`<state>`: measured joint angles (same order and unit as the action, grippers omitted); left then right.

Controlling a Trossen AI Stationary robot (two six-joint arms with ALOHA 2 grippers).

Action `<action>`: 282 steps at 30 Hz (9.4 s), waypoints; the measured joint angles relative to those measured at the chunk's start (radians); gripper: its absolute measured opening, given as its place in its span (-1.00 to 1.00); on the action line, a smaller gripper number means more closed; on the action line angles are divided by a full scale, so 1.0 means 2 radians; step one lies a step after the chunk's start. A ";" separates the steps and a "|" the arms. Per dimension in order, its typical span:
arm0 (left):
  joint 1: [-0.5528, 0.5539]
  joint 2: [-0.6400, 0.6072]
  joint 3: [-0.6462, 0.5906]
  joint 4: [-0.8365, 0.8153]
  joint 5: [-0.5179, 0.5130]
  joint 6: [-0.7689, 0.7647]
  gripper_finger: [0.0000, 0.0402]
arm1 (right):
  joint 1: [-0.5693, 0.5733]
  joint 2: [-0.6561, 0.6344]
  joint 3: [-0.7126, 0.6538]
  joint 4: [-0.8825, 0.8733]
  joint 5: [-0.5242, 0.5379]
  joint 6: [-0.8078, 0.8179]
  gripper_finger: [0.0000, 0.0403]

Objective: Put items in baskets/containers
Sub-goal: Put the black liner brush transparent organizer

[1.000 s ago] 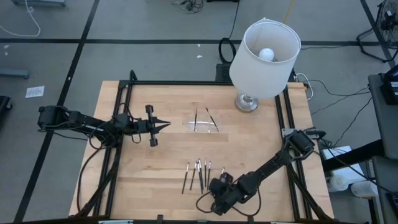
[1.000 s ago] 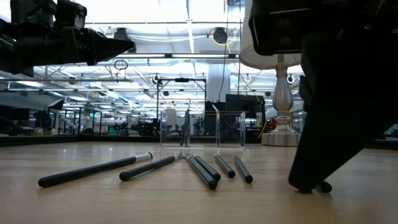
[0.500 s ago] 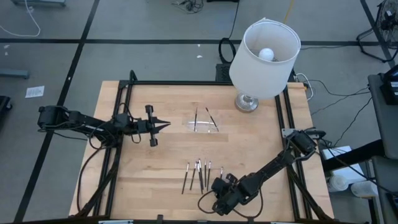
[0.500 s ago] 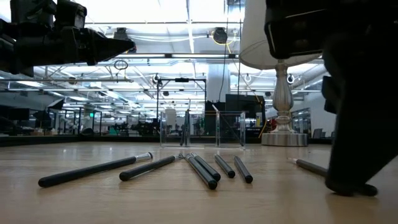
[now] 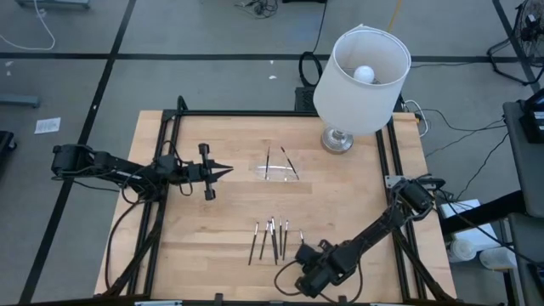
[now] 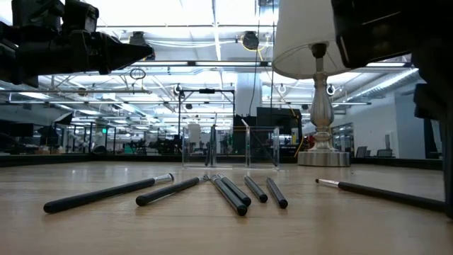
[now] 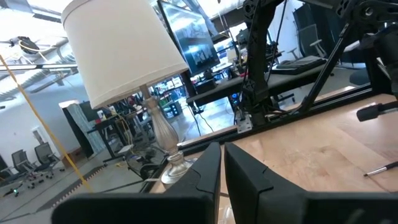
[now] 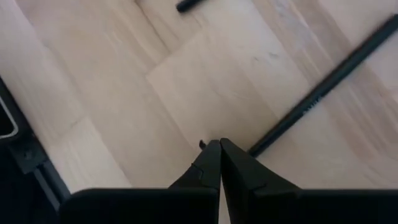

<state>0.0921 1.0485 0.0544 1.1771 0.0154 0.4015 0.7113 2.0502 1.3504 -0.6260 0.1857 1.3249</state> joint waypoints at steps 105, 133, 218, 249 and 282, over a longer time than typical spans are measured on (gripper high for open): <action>0.000 0.000 0.000 -0.002 -0.004 -0.002 -0.85 | -0.100 -0.006 -0.018 -0.137 -0.094 -0.003 -0.72; -0.002 0.000 0.000 0.024 0.005 -0.035 -0.85 | -0.035 -0.137 -0.027 -0.080 0.251 -0.017 -1.00; -0.086 0.056 0.147 -0.141 0.110 -0.141 0.22 | -0.204 -0.036 -0.118 0.807 0.219 -0.754 -1.00; -0.097 0.056 0.148 -0.146 0.096 -0.120 -0.25 | -0.207 -0.036 -0.118 0.804 0.219 -0.737 -1.00; -0.096 0.055 0.148 -0.154 0.059 -0.085 -0.95 | -0.212 -0.036 -0.118 0.784 0.220 -0.723 -0.99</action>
<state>-0.0998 1.1591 0.3500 0.8683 0.1337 0.2315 0.2877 1.9778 1.1137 0.9413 0.6262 -0.1209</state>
